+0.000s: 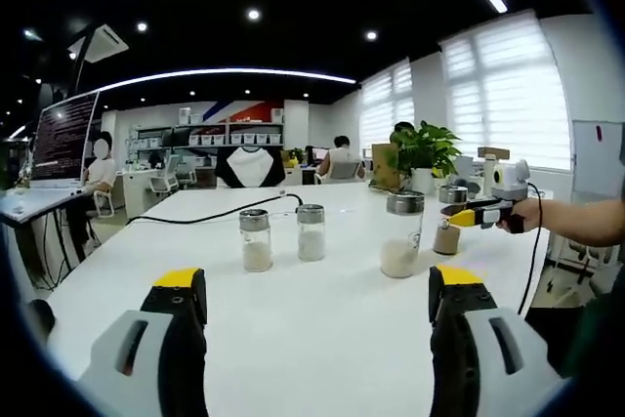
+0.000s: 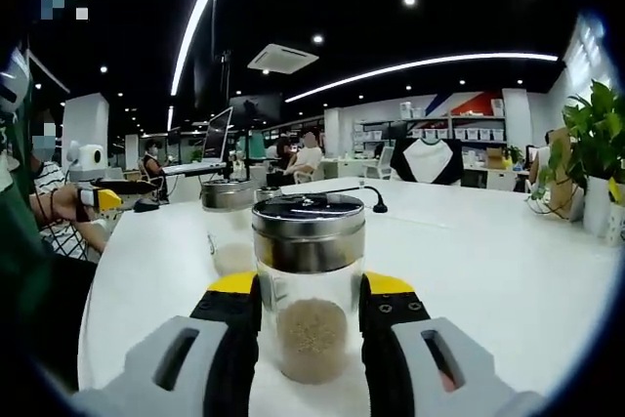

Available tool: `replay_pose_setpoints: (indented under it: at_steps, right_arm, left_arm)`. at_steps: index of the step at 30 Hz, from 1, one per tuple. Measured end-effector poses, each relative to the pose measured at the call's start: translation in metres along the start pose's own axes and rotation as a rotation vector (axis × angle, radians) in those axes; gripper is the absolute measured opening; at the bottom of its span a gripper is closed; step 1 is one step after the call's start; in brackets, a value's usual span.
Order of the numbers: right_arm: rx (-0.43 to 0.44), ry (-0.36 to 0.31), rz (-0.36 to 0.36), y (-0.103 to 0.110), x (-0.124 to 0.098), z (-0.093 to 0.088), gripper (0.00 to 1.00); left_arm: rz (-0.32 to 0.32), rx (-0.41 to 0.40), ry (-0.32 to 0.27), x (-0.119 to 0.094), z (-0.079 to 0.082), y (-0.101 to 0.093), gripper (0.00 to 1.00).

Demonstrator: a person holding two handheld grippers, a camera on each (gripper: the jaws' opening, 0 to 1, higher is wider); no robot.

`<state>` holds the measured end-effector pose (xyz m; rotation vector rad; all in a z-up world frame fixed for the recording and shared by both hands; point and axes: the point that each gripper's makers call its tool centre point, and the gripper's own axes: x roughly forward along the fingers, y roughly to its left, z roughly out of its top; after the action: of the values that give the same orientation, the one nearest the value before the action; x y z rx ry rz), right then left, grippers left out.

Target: Rotate the seasoning bottle until the label or dispensing opening points toward the visible target arrow and the bottle remains upright within the marked orientation range

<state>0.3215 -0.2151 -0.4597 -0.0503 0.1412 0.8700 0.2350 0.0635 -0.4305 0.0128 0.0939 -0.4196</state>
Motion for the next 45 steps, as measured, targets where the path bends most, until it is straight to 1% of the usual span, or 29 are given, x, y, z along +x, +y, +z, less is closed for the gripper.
replay_pose_setpoints:
  at_steps: [2, 7, 10, 11, 12, 13, 14, 15, 19, 20, 21, 22, 23, 25, 28, 29, 32, 35, 36, 38, 39, 41, 42, 45]
  right_arm:
    - [-0.001, 0.0, 0.005, 0.001, 0.0, 0.0, 0.38]
    - [-0.008, -0.01, 0.008, 0.002, 0.0, 0.0, 0.38]
    - [0.001, -0.024, -0.005, 0.002, 0.0, 0.0, 0.39]
    - [0.019, -0.025, -0.023, 0.0, 0.0, -0.001, 0.41]
    - [0.031, -0.025, -0.048, -0.004, -0.001, -0.004, 0.47]
    - [0.048, -0.057, -0.071, -0.006, -0.002, -0.002, 0.57]
    - [0.067, -0.076, -0.083, -0.006, -0.002, -0.001, 0.62]
    - [0.069, -0.072, -0.088, -0.005, -0.005, -0.001, 0.63]
    - [0.056, -0.055, -0.146, -0.007, -0.009, -0.001, 0.61]
    - [0.08, -0.055, -0.181, -0.01, -0.011, -0.002, 0.61]
    - [0.097, -0.067, -0.197, -0.011, -0.013, -0.001, 0.61]
    - [0.121, -0.09, -0.223, -0.012, -0.015, 0.002, 0.61]
    - [0.126, -0.083, -0.246, -0.012, -0.017, 0.001, 0.6]
    - [0.094, -0.07, -0.276, -0.011, -0.019, 0.002, 0.6]
    - [0.095, -0.079, -0.305, -0.007, -0.02, 0.008, 0.6]
    - [0.09, -0.077, -0.332, -0.008, -0.021, 0.009, 0.59]
    - [0.08, -0.064, -0.374, -0.006, -0.019, 0.008, 0.59]
    - [0.093, -0.085, -0.4, -0.004, -0.016, 0.009, 0.6]
    - [0.089, -0.08, -0.428, -0.006, -0.016, 0.008, 0.6]
    - [0.099, -0.072, -0.458, -0.007, -0.015, 0.005, 0.6]
    - [0.105, -0.069, -0.461, -0.006, -0.014, 0.004, 0.6]
    - [0.138, -0.09, -0.491, -0.007, -0.014, 0.001, 0.59]
    - [0.148, -0.088, -0.506, -0.008, -0.014, -0.002, 0.59]
    - [0.159, -0.071, -0.519, -0.008, -0.012, -0.007, 0.59]
  left_arm:
    - [-0.001, -0.01, -0.009, 0.0, 0.002, 0.001, 1.0]
    - [0.001, -0.014, -0.008, 0.0, 0.002, 0.001, 1.0]
    - [0.0, -0.027, -0.005, 0.0, 0.002, 0.001, 1.0]
    - [0.0, -0.03, -0.008, 0.0, 0.002, 0.001, 1.0]
    - [-0.001, -0.032, -0.008, 0.0, 0.002, 0.001, 1.0]
    - [0.0, -0.034, -0.007, 0.0, 0.002, 0.001, 1.0]
    - [-0.001, -0.038, -0.009, 0.0, 0.002, 0.001, 1.0]
    - [-0.007, -0.047, -0.014, 0.0, 0.002, 0.0, 1.0]
    - [-0.014, -0.046, -0.008, 0.001, 0.0, -0.003, 1.0]
    - [-0.016, -0.048, -0.007, 0.001, 0.0, -0.003, 1.0]
    - [-0.017, -0.051, -0.008, 0.001, 0.0, -0.003, 1.0]
    - [-0.016, -0.054, -0.007, 0.001, -0.001, -0.003, 1.0]
    - [-0.016, -0.055, -0.006, 0.001, -0.001, -0.003, 1.0]
    - [-0.015, -0.052, -0.003, 0.001, -0.002, -0.003, 1.0]
    - [-0.015, -0.053, -0.007, 0.001, 0.0, -0.002, 1.0]
    - [-0.016, -0.052, -0.008, 0.001, 0.0, -0.003, 1.0]
    - [-0.013, -0.052, -0.006, 0.0, -0.001, -0.002, 1.0]
    - [-0.015, -0.062, -0.012, 0.0, -0.001, -0.001, 1.0]
    - [-0.015, -0.063, -0.013, 0.0, -0.001, -0.002, 1.0]
    - [-0.012, -0.058, -0.013, 0.0, -0.001, -0.001, 1.0]
    - [-0.011, -0.059, -0.015, 0.0, -0.001, -0.001, 1.0]
    - [-0.011, -0.066, -0.016, 0.001, -0.001, -0.001, 1.0]
    - [-0.011, -0.066, -0.017, 0.002, -0.001, -0.001, 1.0]
    - [-0.017, -0.061, -0.015, 0.003, -0.001, -0.002, 1.0]
